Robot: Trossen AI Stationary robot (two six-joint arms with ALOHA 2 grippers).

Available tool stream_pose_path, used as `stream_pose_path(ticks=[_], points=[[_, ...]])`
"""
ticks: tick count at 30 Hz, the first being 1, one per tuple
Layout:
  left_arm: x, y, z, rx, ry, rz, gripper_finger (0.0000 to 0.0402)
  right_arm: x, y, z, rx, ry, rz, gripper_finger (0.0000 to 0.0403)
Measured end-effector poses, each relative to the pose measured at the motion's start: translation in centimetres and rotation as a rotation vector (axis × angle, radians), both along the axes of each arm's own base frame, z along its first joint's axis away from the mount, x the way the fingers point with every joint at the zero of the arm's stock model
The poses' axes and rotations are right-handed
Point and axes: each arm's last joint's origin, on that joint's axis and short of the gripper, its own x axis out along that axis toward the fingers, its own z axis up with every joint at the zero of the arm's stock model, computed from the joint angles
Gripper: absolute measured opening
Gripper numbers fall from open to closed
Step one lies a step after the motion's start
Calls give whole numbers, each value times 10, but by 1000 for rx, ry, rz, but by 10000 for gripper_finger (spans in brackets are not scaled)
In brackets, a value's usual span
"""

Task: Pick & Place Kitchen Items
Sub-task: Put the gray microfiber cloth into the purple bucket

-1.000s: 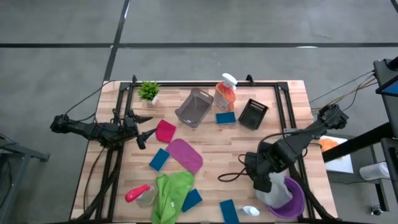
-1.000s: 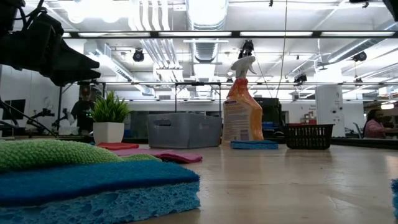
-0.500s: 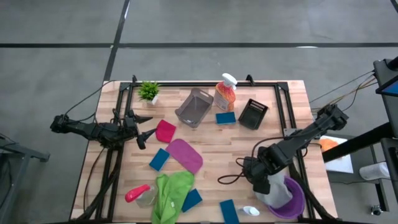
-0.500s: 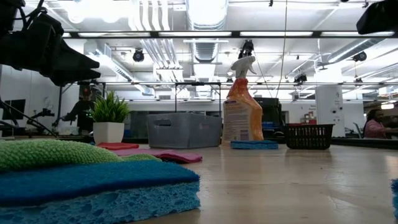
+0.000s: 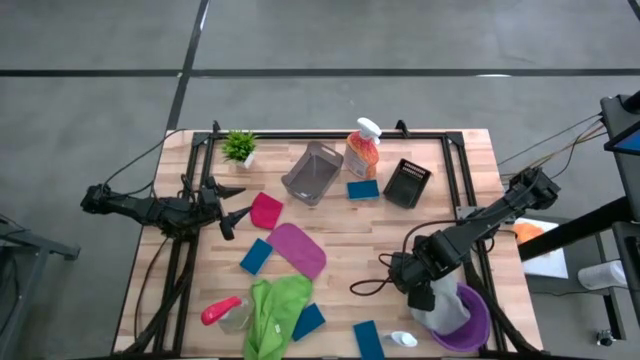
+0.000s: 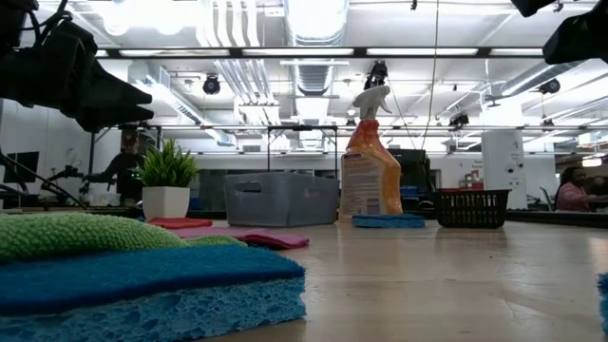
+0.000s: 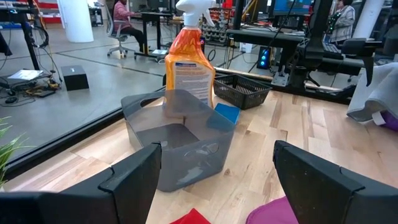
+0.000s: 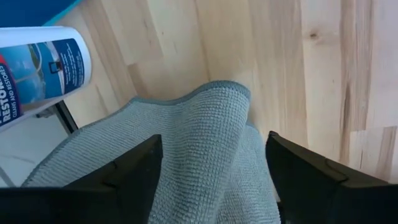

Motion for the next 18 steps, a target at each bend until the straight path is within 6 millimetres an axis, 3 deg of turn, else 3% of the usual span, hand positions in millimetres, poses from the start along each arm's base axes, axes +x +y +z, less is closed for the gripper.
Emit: stream_pose_path(ticks=[14,18], points=[[0,0,0,1,1,0,312,0,1,0,28,2,35,121],[0,0,0,4,1,0,312,0,1,0,27,2,34,56]])
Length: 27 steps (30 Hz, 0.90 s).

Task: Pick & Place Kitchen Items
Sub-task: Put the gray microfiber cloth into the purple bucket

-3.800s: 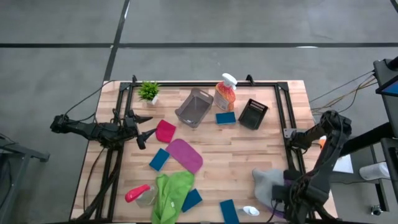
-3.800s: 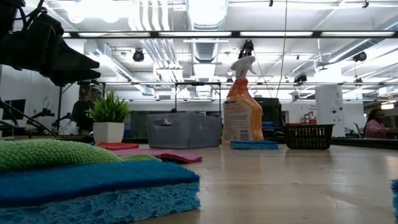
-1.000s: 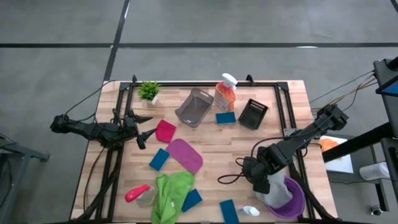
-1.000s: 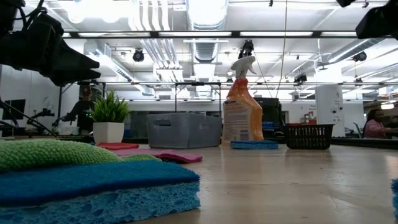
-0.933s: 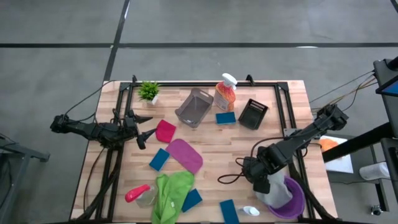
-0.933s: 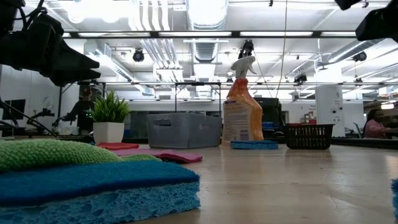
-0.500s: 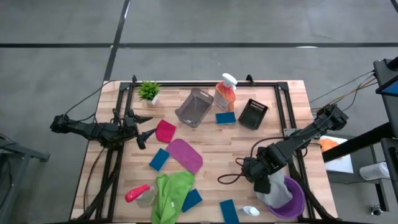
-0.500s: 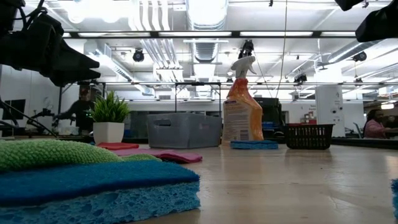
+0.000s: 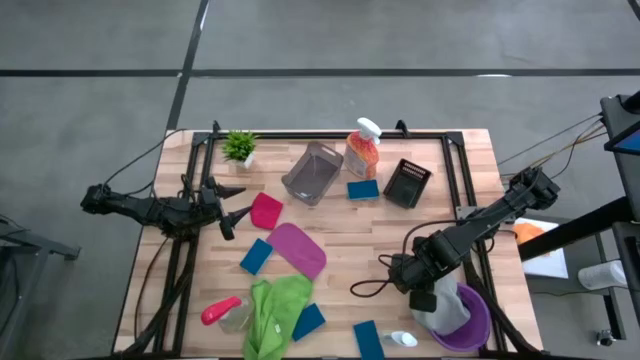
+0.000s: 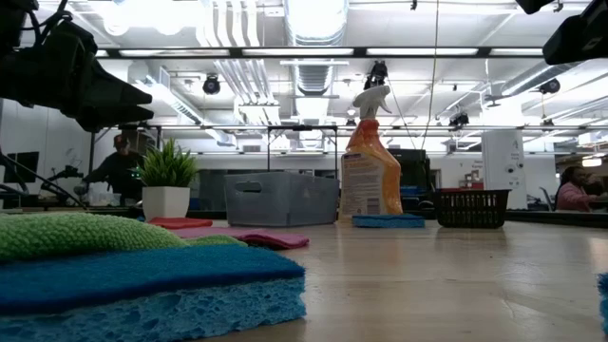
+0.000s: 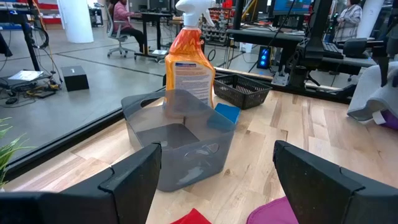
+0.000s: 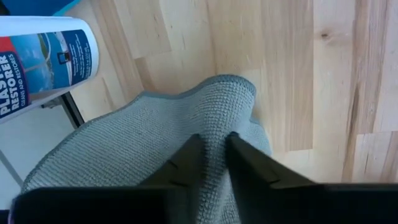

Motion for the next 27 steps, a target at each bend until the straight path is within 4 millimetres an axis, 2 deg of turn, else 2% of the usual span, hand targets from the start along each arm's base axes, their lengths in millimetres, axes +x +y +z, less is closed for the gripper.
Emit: stream_pose_path(ticks=[2,5,10,16,21,27], points=[[0,0,0,0,0,0,312,0,0,0,-4,-5,6,28],[0,0,0,0,0,0,312,0,0,0,-37,-26,13,20],[0,0,0,3,1,0,312,1,4,7,-87,-92,30,18],[0,0,0,14,6,-2,312,0,16,29,-122,-217,66,18],[0,0,0,14,6,-1,312,-12,30,50,-142,-327,115,18],[0,0,0,18,8,1,312,-40,41,75,-216,-521,120,18]])
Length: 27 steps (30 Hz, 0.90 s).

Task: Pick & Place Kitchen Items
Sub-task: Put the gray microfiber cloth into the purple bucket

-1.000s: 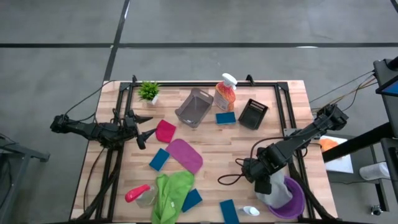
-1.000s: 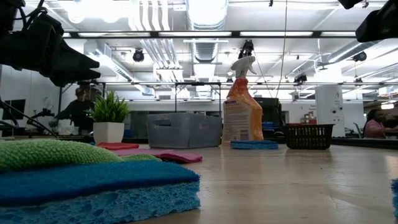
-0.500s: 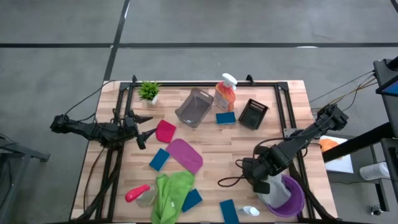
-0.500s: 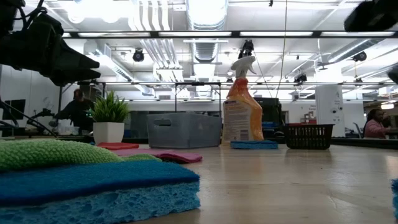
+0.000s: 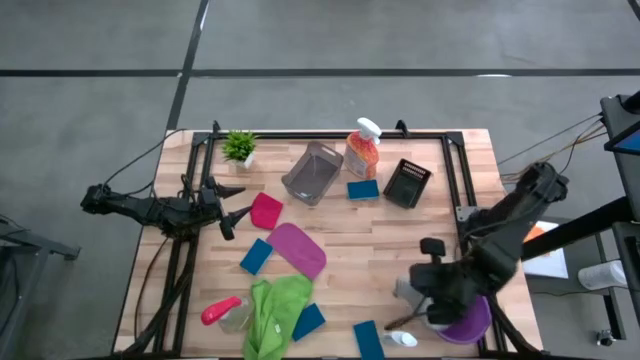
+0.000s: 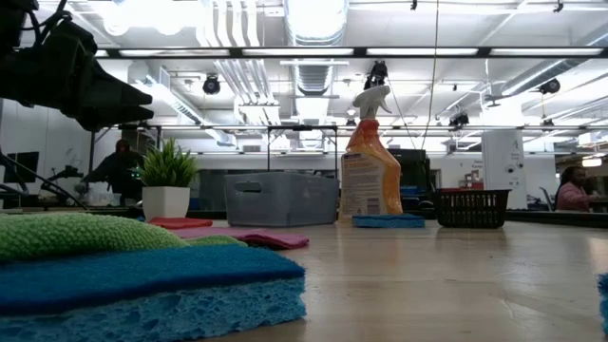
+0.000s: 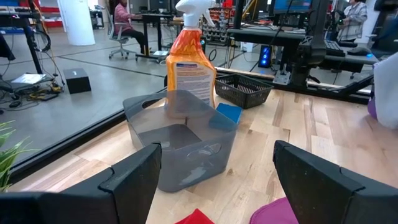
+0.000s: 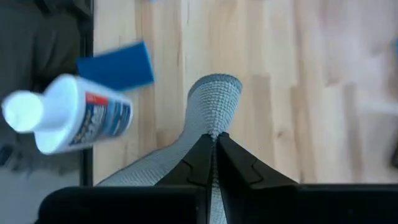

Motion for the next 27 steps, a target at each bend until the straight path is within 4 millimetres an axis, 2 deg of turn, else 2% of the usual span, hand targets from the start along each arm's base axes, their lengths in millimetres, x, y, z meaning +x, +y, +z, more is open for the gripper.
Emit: stream_pose_path(ticks=[14,19,27], points=[[0,0,0,1,0,8,312,-73,0,43,-31,-411,22,18],[0,0,0,-1,-1,8,312,-86,-5,53,37,-428,42,18],[0,0,0,-2,-1,8,312,-97,-5,87,137,-442,97,18]])
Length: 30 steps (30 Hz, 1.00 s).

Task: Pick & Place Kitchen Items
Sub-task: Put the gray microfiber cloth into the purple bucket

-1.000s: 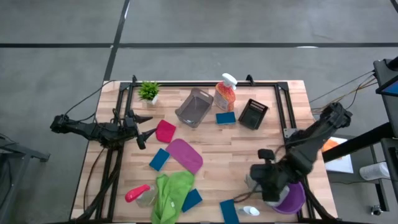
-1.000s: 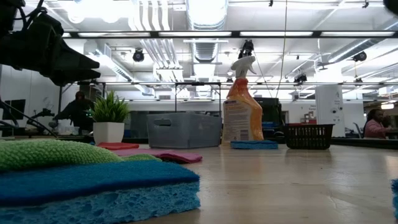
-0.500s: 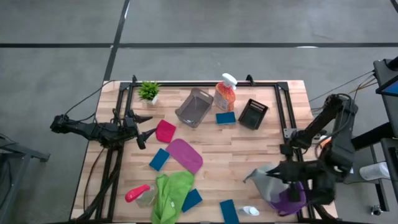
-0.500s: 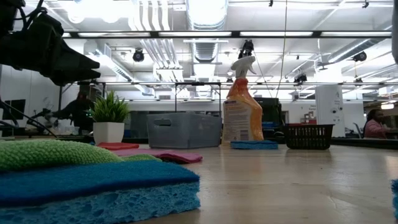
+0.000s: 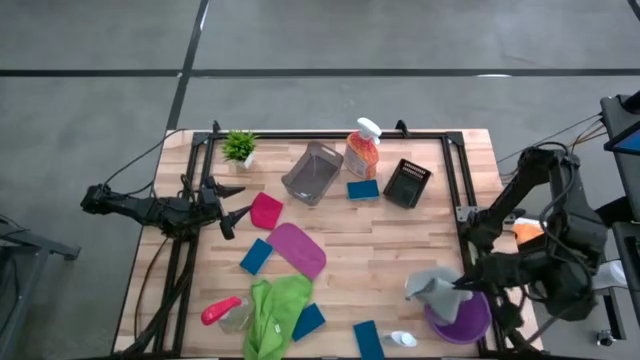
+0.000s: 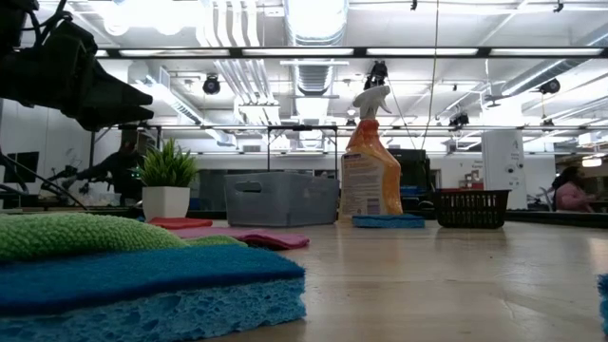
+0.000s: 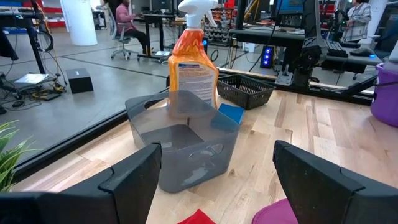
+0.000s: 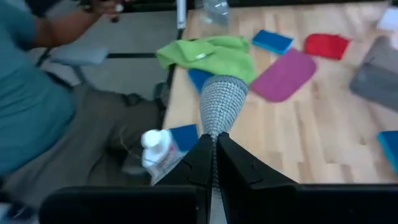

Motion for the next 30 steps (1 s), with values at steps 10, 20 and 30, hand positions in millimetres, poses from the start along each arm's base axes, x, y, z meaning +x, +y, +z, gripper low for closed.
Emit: stream_pose_path(ticks=[10,20,30], points=[[0,0,0,-1,0,0,312,-4,15,18,100,380,-100,18],[0,0,0,-6,-2,3,312,10,57,-6,91,561,-150,18],[0,0,0,-5,-2,4,312,27,79,-73,-111,755,-249,18]])
